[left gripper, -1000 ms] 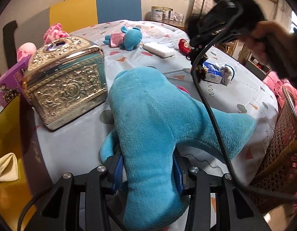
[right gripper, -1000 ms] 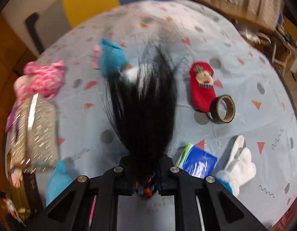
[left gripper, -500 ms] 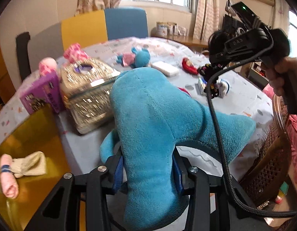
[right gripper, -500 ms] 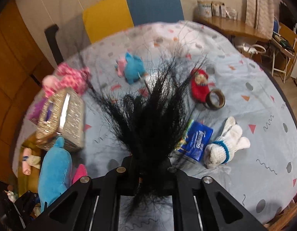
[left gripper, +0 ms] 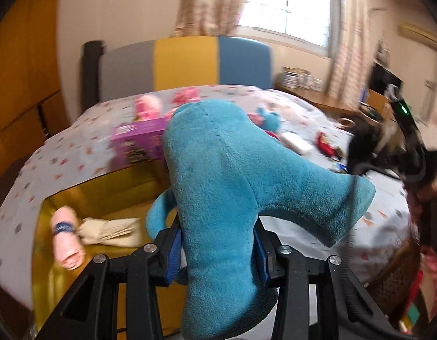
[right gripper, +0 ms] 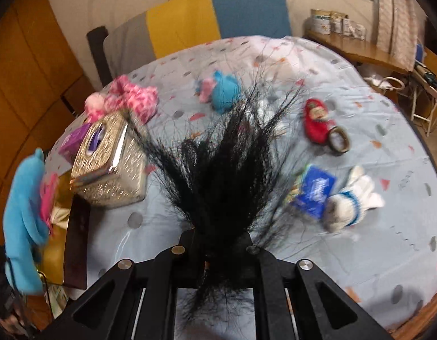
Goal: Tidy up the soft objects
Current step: 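Lower the blue plush into the tray with left while right holds the troll doll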
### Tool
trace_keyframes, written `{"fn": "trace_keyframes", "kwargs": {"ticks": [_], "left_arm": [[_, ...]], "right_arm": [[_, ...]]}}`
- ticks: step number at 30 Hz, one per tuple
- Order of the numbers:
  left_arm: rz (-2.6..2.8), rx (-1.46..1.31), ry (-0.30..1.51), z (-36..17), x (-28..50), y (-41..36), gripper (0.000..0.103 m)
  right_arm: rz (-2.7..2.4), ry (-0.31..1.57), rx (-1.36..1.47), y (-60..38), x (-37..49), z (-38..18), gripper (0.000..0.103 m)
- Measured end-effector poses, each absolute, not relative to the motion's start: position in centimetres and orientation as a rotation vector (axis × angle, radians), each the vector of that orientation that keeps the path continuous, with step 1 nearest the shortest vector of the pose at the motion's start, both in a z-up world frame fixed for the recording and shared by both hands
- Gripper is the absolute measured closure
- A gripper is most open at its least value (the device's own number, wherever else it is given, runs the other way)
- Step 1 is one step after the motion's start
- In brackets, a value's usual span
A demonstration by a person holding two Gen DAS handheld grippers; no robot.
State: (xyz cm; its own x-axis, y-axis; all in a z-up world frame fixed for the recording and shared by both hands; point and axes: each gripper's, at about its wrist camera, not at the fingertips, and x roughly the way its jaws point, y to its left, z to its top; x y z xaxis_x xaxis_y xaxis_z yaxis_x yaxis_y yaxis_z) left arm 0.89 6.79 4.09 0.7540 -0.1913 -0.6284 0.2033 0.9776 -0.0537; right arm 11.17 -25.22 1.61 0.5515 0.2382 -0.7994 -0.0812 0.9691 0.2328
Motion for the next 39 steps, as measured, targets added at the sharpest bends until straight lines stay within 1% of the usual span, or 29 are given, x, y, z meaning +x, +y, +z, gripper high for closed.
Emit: {"fn": "trace_keyframes", "kwargs": {"ticks": [5,7,13,17,22,24,25,26,29,31,33,35,36,39], "left_arm": [[-0.075,-0.043,0.728,3.0,2.2,11.2,0.060],[-0.023,-0.072,0.752,2.3,2.5,12.9,0.060],[0.092,-0.220,0.832,0.2,5.5,17.6,0.060],[0.132,-0.208,0.847,-1.0,7.8,17.7,0.059],[0.146,-0.196,0.923,-3.5,11.0,17.2,0.056],[0.140,-0.188,0.937,-4.2,11.4,16.9,0.049],[0.137,-0.188,0.938,-4.4,11.5,16.8,0.043],[0.129,-0.195,0.935,-4.4,11.4,16.9,0.039],[0.132,-0.212,0.917,-4.3,10.9,17.2,0.034],[0.134,-0.216,0.908,-4.2,10.7,17.3,0.030],[0.141,-0.220,0.897,-3.9,10.4,17.5,0.028],[0.143,-0.221,0.877,-3.5,9.9,17.5,0.023],[0.149,-0.215,0.864,-3.3,9.5,17.5,0.022],[0.168,-0.195,0.826,-2.3,8.5,17.4,0.016]], "right_arm": [[0.251,1.022,0.124,-21.5,11.9,-0.6,0.094],[0.254,1.028,0.063,-20.0,12.3,-1.0,0.094],[0.235,1.082,-0.019,-18.5,13.8,-3.3,0.094],[0.191,1.104,-0.021,-19.0,14.6,-4.6,0.094],[0.178,1.122,-0.033,-18.9,14.6,-5.1,0.094],[0.169,1.137,-0.027,-18.9,15.0,-5.5,0.093],[0.166,1.147,-0.021,-19.0,15.2,-5.8,0.093],[0.164,1.156,-0.012,-19.1,15.3,-6.0,0.091],[0.162,1.188,0.036,-19.7,15.5,-6.4,0.089],[0.165,1.206,0.062,-19.9,15.7,-6.7,0.085],[0.167,1.219,0.079,-20.0,15.7,-6.9,0.073],[0.173,1.233,0.096,-20.1,15.8,-7.1,0.068],[0.174,1.240,0.099,-20.1,15.8,-7.3,0.066],[0.165,1.253,0.087,-20.1,15.9,-7.6,0.064]]}}
